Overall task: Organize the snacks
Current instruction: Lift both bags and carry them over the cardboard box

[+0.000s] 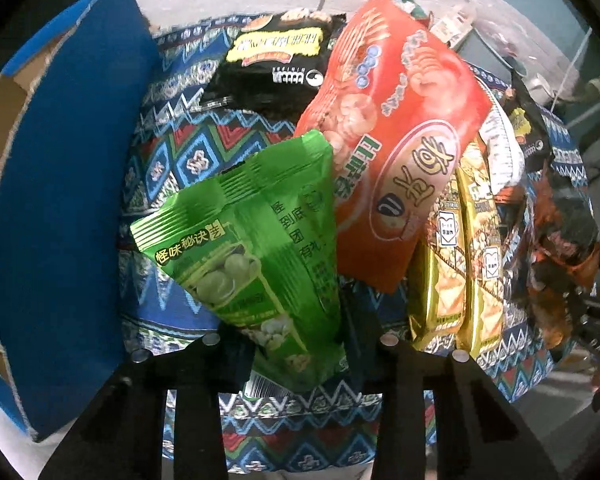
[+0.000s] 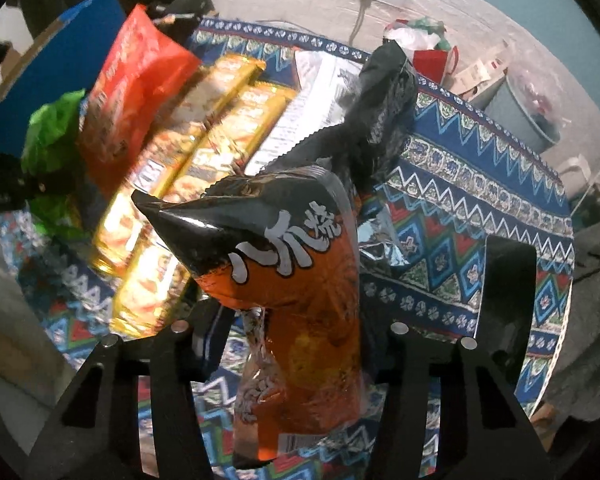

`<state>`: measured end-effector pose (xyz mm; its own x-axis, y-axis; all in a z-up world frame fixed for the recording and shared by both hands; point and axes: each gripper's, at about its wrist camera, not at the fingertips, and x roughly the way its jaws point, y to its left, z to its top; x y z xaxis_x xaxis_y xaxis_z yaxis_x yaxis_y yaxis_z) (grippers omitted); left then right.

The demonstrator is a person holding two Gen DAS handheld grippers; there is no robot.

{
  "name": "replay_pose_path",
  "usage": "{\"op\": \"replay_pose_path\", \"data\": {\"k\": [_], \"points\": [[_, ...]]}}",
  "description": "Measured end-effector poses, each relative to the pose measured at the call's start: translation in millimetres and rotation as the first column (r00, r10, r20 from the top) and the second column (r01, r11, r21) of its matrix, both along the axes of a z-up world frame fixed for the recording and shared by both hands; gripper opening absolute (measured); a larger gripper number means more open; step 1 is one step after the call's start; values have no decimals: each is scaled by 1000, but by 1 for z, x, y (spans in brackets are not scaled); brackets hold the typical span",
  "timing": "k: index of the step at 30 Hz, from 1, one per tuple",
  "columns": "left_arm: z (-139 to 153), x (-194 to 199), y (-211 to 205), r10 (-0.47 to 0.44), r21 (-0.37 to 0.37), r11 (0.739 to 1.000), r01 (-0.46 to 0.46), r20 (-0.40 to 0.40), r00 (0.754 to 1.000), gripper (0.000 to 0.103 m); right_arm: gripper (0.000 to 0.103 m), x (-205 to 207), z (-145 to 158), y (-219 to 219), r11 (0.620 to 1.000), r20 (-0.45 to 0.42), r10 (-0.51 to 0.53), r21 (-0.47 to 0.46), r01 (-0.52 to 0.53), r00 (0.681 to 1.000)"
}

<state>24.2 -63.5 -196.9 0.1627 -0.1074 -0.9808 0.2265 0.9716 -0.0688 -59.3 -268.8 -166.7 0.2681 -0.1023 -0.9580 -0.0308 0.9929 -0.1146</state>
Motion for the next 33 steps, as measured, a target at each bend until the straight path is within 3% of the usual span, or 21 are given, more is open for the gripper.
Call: {"op": "replay_pose_path", "data": {"k": [10,17,27,33], "points": [[55,-26,-2,-73,48,997,67,148,986,38,53,3,44,15,999,123,-14,31,11,992],[92,-38,-3,-165,124,983,133,309,937,38,53,9,73,27,999,205,-10,40,2,979],[116,-29,10,-208,148,976,160,407,889,38,53,19,102,46,998,281,-5,60,-12,960],[132,-21,24,-186,112,982,153,418,889,38,53,32,116,62,997,312,11,69,-34,950]]}}
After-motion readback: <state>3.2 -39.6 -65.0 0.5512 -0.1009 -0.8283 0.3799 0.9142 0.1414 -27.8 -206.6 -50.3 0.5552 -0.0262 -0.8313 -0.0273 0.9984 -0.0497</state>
